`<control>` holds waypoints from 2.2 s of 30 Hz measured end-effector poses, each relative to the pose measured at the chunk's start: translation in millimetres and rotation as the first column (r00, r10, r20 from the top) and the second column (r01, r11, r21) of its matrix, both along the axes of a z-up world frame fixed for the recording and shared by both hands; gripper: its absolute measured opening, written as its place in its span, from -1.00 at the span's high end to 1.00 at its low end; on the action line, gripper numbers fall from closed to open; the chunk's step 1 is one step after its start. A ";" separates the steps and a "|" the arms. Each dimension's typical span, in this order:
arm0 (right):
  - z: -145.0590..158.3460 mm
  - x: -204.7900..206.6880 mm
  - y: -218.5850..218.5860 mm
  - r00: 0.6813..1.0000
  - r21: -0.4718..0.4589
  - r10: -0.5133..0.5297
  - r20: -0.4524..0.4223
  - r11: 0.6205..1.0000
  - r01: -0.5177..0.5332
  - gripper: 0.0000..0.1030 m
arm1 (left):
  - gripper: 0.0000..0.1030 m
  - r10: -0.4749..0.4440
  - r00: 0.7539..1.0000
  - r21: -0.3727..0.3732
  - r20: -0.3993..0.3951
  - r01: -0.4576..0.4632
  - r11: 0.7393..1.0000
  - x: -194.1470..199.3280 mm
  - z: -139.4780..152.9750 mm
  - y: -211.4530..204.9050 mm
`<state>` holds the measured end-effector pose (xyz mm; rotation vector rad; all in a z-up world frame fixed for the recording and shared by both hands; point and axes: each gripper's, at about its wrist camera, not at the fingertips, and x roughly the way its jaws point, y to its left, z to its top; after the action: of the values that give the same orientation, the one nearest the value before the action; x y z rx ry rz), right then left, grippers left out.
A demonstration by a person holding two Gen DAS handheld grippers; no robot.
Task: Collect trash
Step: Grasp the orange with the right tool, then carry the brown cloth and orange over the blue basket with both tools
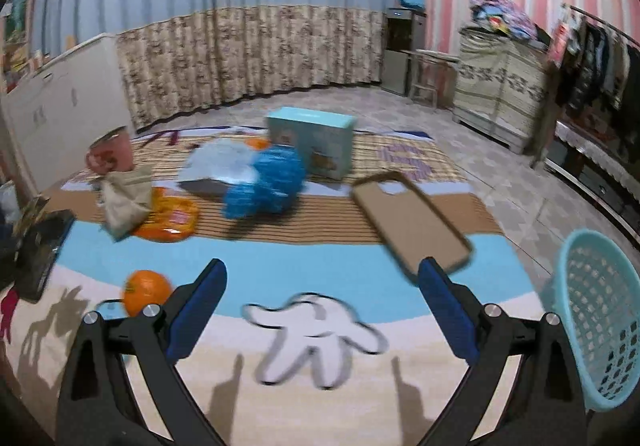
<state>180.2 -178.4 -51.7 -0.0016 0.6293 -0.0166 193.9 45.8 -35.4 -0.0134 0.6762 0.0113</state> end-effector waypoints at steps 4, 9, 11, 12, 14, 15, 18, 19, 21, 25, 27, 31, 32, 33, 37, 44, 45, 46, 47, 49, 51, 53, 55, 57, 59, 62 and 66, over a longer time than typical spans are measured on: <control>-1.5 -1.3 23.0 0.998 -0.020 0.058 -0.013 0.998 -0.058 -0.83 | 0.16 -0.003 1.000 0.007 0.022 0.003 1.000 -2.0 0.1 14.3; -7.0 -3.1 33.3 0.997 -0.045 0.073 -0.035 0.996 -0.075 -0.83 | 0.17 0.047 0.998 0.000 -0.044 -0.047 0.999 -2.4 -22.0 35.4; -11.3 -1.6 34.5 0.996 -0.034 0.070 -0.051 0.997 -0.072 -0.83 | 0.16 0.070 0.997 -0.004 -0.041 -0.070 0.998 -3.8 -23.5 45.5; -13.6 0.3 34.8 0.996 -0.032 0.070 -0.056 0.997 -0.072 -0.83 | 0.16 0.080 0.996 -0.015 -0.035 -0.081 0.997 -4.5 -22.2 51.2; -15.9 0.4 38.2 0.995 -0.029 0.073 -0.068 0.997 -0.075 -0.83 | 0.16 0.092 0.995 -0.040 -0.029 -0.093 0.995 -6.4 -22.0 58.0; -16.3 0.6 38.4 0.995 -0.026 0.075 -0.070 0.997 -0.077 -0.83 | 0.16 0.096 0.995 -0.045 -0.028 -0.097 0.994 -6.3 -21.9 60.0; -17.5 0.5 46.5 0.993 -0.018 0.092 -0.072 0.995 -0.093 -0.83 | 0.16 0.097 0.995 -0.049 -0.030 -0.099 0.994 -5.8 -23.9 63.5; -18.5 1.0 51.1 0.993 -0.027 0.097 -0.074 0.995 -0.099 -0.83 | 0.16 0.099 0.995 -0.048 -0.032 -0.101 0.994 -5.7 -24.5 63.7; -21.1 2.2 59.4 0.991 -0.048 0.105 -0.080 0.993 -0.109 -0.83 | 0.16 0.103 0.994 -0.054 -0.032 -0.104 0.993 -6.1 -25.1 65.5; -23.3 2.9 71.2 0.987 -0.049 0.133 -0.085 0.989 -0.138 -0.83 | 0.16 0.111 0.994 -0.086 -0.026 -0.113 0.990 -8.7 -23.9 71.1; -24.0 3.6 77.0 0.985 -0.053 0.145 -0.088 0.987 -0.150 -0.83 | 0.16 0.110 0.994 -0.094 -0.021 -0.111 0.989 -9.6 -23.2 72.4; -24.9 2.3 87.8 0.979 -0.066 0.181 -0.094 0.980 -0.187 -0.83 | 0.16 0.116 0.993 -0.101 -0.019 -0.117 0.988 -9.3 -23.3 75.5; -25.0 1.9 89.8 0.978 -0.069 0.187 -0.095 0.979 -0.194 -0.83 | 0.16 0.118 0.993 -0.106 -0.021 -0.120 0.987 -9.2 -23.7 76.2; -25.5 1.8 92.4 0.975 -0.069 0.198 -0.101 0.976 -0.205 -0.83 | 0.16 0.121 0.992 -0.110 -0.024 -0.123 0.986 -8.8 -24.0 77.0; -26.5 2.4 98.5 0.966 -0.060 0.234 -0.115 0.969 -0.241 -0.72 | 0.16 0.125 0.992 -0.115 -0.027 -0.128 0.985 -8.6 -24.8 76.8; -28.8 3.0 105.8 0.938 0.021 0.318 -0.137 0.948 -0.318 -0.22 | 0.16 0.119 0.992 -0.107 -0.031 -0.122 0.987 -8.4 -26.5 72.7; -29.5 3.0 106.4 0.935 0.027 0.325 -0.140 0.946 -0.324 -0.20 | 0.16 0.117 0.993 -0.106 -0.031 -0.120 0.987 -8.3 -26.7 72.2; -30.5 2.5 108.4 0.931 0.034 0.335 -0.145 0.942 -0.334 -0.13 | 0.16 0.117 0.993 -0.103 -0.031 -0.119 0.988 -8.2 -27.0 71.3; -31.2 1.9 110.4 0.927 0.039 0.345 -0.148 0.938 -0.344 -0.03 | 0.16 0.117 0.993 -0.100 -0.032 -0.120 0.988 -8.1 -27.1 70.5; -32.9 0.4 115.1 0.918 0.038 0.365 -0.155 0.931 -0.363 0.10 | 0.16 0.119 0.992 -0.098 -0.033 -0.122 0.988 -8.0 -27.3 70.0; -33.8 -0.9 119.2 0.911 0.034 0.379 -0.159 0.925 -0.379 0.22 | 0.16 0.120 0.992 -0.096 -0.034 -0.123 0.988 -8.0 -27.4 69.6; -32.6 -1.6 119.3 0.912 0.031 0.381 -0.153 0.924 -0.380 0.29 | 0.16 0.122 0.992 -0.094 -0.034 -0.124 0.988 -8.0 -27.5 69.3; -30.5 -1.8 116.3 0.915 0.041 0.378 -0.143 0.925 -0.377 0.33 | 0.16 0.120 0.992 -0.092 -0.034 -0.122 0.988 -8.2 -27.9 68.4; -27.8 -2.4 111.8 0.919 0.040 0.372 -0.134 0.928 -0.370 0.36 | 0.16 0.116 0.993 -0.089 -0.034 -0.119 0.989 -8.1 -28.0 66.7; -24.8 -2.3 105.9 0.923 0.039 0.363 -0.128 0.932 -0.361 0.37 | 0.16 0.109 0.993 -0.090 -0.034 -0.112 0.990 -8.2 -28.6 64.2; -18.7 -1.9 92.6 0.934 0.037 0.338 -0.113 0.941 -0.336 0.39 | 0.16 0.092 0.995 -0.088 -0.035 -0.095 0.992 -8.6 -28.8 58.1; -4.7 -4.2 66.2 0.955 0.046 0.287 -0.078 0.958 -0.284 0.39 | 0.16 0.074 0.997 -0.079 -0.033 -0.076 0.994 -10.3 -27.6 45.8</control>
<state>176.0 -112.1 -56.4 -0.0600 0.7086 0.2757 183.6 91.7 -63.0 -0.1158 0.7059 0.0567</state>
